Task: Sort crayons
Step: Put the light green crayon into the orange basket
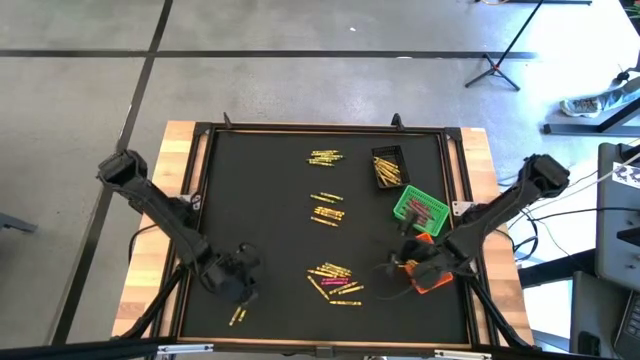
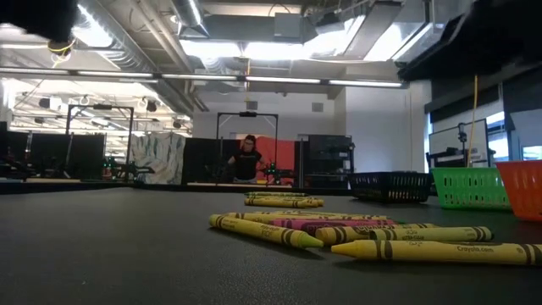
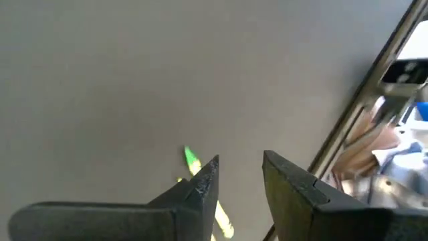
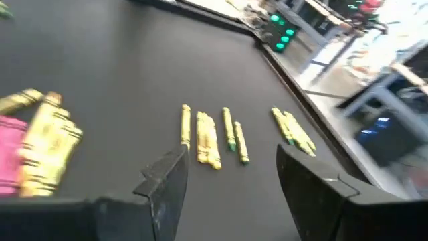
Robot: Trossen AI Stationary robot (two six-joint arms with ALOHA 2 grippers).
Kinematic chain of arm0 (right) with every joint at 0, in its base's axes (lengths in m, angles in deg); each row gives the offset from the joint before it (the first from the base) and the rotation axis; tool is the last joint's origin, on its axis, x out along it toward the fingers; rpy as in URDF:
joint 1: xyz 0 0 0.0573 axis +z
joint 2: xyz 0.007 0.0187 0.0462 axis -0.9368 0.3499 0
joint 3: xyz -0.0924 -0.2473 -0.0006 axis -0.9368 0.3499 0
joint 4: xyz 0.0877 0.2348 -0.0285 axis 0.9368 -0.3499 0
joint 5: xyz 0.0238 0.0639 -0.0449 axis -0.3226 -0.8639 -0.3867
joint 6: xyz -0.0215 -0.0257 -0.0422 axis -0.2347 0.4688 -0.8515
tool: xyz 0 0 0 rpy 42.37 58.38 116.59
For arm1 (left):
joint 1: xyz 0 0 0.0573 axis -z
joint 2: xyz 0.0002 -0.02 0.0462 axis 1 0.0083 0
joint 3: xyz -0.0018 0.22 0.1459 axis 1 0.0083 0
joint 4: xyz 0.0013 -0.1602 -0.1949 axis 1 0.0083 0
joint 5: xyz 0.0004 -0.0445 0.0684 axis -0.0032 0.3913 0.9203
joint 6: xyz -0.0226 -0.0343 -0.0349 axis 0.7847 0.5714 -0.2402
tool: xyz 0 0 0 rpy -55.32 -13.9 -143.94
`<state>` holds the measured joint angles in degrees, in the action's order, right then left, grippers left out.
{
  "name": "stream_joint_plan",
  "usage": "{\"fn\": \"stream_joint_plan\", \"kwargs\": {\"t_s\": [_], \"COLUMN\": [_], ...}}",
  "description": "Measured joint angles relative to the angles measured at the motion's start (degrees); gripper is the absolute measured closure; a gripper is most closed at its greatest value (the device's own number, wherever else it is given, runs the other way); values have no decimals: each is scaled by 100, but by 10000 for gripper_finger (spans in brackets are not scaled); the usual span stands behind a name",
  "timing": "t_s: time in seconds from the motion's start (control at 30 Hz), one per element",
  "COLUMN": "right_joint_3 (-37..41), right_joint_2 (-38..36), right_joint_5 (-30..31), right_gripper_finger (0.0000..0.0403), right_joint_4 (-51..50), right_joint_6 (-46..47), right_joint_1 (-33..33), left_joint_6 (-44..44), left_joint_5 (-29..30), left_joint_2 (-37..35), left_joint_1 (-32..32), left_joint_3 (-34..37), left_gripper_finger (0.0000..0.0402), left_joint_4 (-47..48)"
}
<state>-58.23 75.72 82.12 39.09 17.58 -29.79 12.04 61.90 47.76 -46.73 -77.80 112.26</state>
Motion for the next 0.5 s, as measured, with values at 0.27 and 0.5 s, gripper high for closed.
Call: {"fn": "stream_joint_plan", "kwargs": {"t_s": [0.27, 0.5], "right_joint_3": [2, 2], "right_joint_2": [700, 799], "right_joint_5": [660, 728], "right_gripper_finger": [178, 178], "right_joint_4": [146, 218], "right_joint_6": [352, 326], "right_joint_1": [-116, -201], "left_joint_6": [1322, 1880], "left_joint_5": [-375, -254], "left_joint_2": [662, 763], "left_joint_1": [713, 1064], "left_joint_3": [0, 0], "left_gripper_finger": [301, 301], "left_joint_4": [-51, -55]}}
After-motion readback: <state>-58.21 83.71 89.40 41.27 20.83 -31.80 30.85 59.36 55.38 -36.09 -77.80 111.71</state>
